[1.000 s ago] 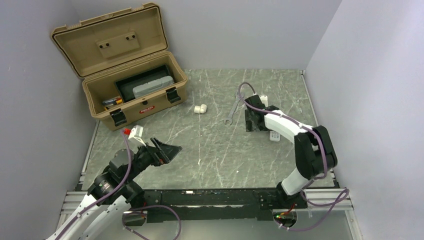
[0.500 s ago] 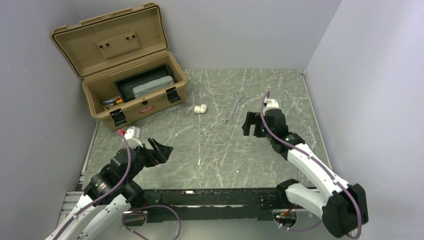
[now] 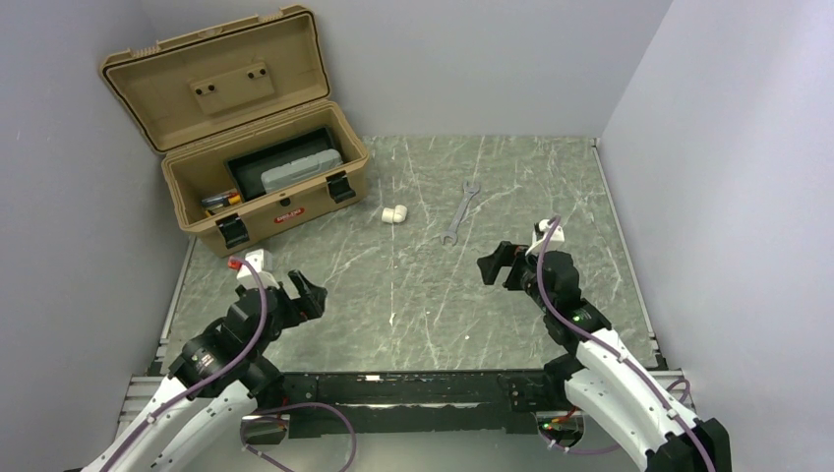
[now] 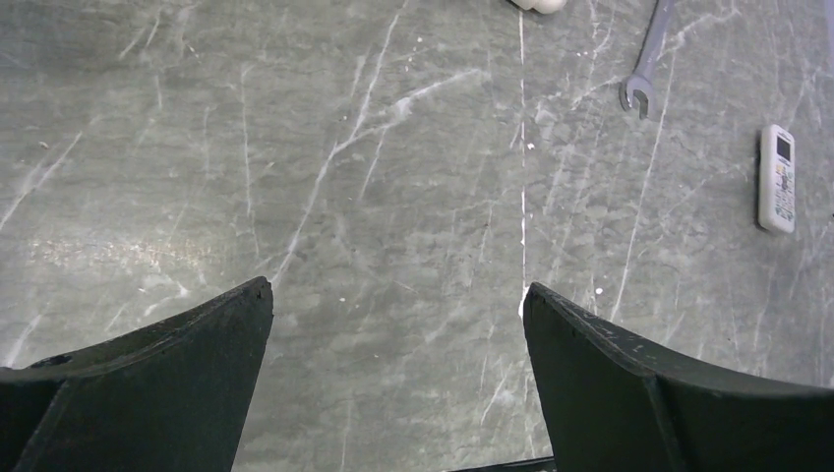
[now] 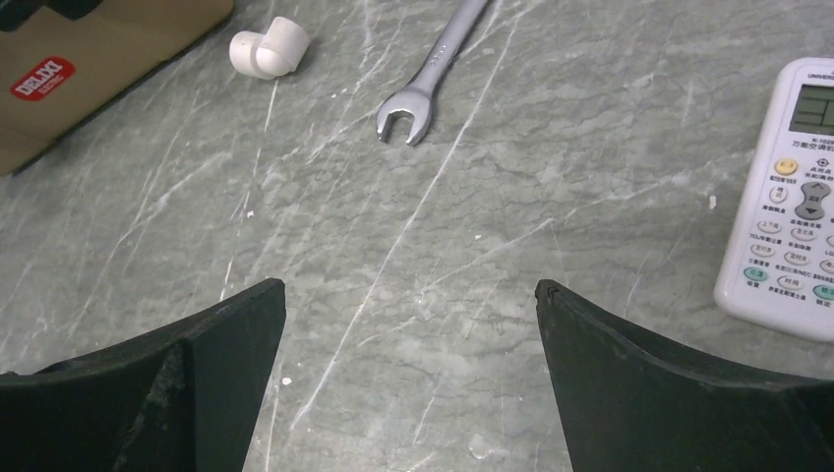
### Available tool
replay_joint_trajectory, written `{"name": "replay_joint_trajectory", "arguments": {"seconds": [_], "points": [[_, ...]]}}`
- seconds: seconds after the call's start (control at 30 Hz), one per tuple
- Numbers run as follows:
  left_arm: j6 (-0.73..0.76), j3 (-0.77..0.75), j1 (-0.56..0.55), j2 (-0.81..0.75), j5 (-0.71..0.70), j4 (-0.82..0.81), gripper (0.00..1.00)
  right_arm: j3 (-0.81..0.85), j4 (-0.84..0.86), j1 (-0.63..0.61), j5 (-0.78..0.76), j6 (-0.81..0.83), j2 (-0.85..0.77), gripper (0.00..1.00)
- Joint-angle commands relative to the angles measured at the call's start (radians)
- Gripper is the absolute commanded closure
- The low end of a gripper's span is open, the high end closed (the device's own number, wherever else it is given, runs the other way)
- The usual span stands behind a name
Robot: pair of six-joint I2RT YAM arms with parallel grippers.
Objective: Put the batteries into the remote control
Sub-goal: Reset both arms
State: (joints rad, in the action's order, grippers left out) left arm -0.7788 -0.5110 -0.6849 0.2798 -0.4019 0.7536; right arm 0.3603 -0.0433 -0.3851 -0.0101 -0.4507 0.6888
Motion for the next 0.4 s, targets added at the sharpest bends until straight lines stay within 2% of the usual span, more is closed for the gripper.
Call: {"name": "replay_joint_trajectory", "arguments": {"seconds": [0.0,0.37], "points": [[0.009,-0.019,-0.004,0.006,-0.061,0.016,0.01,-0.012,0.046,0.000,-0.025,-0.037,-0.026,0.00],[-0.019,-0.032,-0.004,-0.011,-0.105,0.051,0.01,0.034,-0.058,0.001,-0.014,-0.037,0.007,0.00]]}}
